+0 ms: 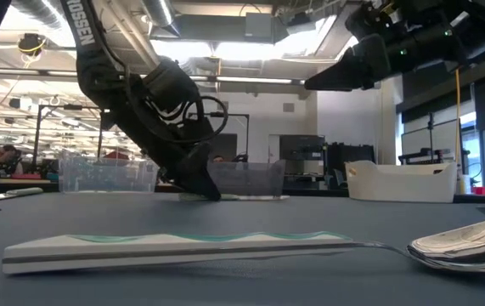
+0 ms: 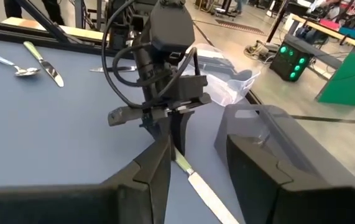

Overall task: Sort silverware by color (type)
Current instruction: Put the top right green table knife into the black bin

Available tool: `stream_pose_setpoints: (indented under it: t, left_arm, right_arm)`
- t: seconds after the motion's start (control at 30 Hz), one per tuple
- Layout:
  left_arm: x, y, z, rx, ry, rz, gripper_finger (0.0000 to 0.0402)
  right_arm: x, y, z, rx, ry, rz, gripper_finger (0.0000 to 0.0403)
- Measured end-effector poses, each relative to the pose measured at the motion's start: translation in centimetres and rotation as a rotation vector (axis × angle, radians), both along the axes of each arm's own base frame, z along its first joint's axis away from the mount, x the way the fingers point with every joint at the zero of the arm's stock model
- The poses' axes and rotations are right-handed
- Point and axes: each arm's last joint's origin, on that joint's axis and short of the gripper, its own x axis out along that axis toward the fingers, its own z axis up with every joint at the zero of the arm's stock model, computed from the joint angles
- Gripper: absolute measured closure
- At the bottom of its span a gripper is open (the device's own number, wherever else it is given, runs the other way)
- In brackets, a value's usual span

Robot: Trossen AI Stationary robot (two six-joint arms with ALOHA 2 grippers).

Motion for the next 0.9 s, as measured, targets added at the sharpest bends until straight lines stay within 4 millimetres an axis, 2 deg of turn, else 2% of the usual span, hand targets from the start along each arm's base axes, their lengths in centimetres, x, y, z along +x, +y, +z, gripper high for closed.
stream_pose_setpoints:
  t: [0.13, 0.37, 0.5, 0.67, 0.9]
  left_arm:
    - [0.2, -0.1, 0.1, -0.008, -0.018, -0.015, 0.0374]
    - [0.3, -0.9, 1.1, 0.004, -0.049, -0.042, 0.0370]
    - [0.2, -2.1, 2.6, 0.019, -0.074, -0.102, 0.0369]
    - [0.1, -3.2, 5.6, 0.063, -0.156, -0.149, 0.0368]
    - [-0.8, -3.0, 9.1, 0.204, -0.222, -0.134, 0.0368]
  right_arm:
    - [0.0, 0.0, 0.0, 0.000, 0.004, 0.000, 0.0259]
    - [0.0, 0.0, -0.1, 0.008, 0.006, -0.002, 0.0259]
    - [0.0, 0.0, -0.1, 0.014, 0.009, -0.004, 0.0259]
    - [-0.1, 0.0, -0.2, 0.028, 0.017, -0.007, 0.0259]
    - [-0.1, 0.0, -0.2, 0.031, 0.016, -0.008, 0.0259]
